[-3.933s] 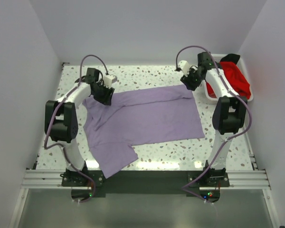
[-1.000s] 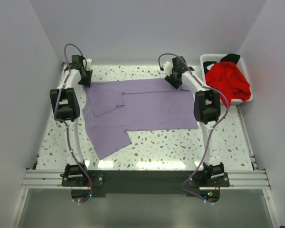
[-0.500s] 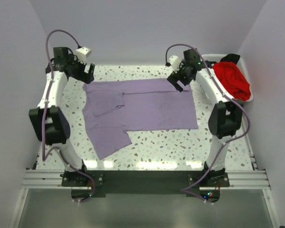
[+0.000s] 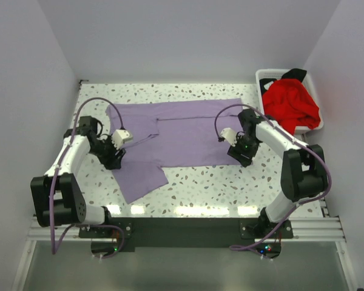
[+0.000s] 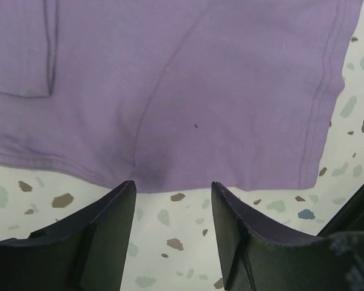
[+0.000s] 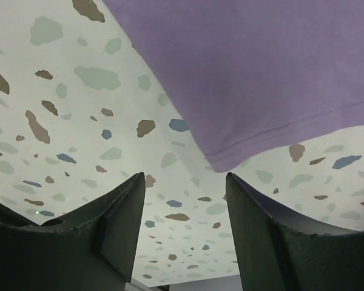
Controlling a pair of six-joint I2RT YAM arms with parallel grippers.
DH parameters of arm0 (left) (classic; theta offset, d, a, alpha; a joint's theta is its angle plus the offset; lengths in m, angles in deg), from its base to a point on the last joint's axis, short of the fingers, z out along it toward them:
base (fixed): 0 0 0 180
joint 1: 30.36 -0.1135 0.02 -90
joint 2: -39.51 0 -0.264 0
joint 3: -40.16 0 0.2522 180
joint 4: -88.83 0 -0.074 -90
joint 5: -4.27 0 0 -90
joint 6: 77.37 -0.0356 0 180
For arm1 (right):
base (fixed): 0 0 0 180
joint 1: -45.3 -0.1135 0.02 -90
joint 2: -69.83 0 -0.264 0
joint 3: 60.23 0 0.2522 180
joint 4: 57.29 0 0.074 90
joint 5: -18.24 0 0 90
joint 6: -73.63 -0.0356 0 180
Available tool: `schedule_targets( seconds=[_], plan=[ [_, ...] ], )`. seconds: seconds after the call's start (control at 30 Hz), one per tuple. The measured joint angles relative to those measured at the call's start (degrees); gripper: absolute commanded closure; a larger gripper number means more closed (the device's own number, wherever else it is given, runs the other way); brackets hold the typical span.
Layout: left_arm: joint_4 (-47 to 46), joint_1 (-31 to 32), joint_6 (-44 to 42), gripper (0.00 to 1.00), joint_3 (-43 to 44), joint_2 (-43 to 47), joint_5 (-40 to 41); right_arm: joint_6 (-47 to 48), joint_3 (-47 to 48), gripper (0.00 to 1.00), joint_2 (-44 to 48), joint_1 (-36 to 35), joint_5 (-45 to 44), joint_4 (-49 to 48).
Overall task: Fold and stack the t-shirts
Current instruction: Fold the tshirt
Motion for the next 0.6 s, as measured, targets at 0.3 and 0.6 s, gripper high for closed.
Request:
schedule_targets(
  seconds=[0.3,0.6],
  plan=[
    [-0.5,0.0,-3.1,0.44,-4.7,3.3,3.4,2.1,-5.3,0.55,0.8,-0.7,-3.1,-7.8],
    [-1.8,0.0,-3.1,0.46,-4.7,2.7,4.9,3.9,-8.8,0.60,0.8,-0.7,-3.5,-11.1]
  ],
)
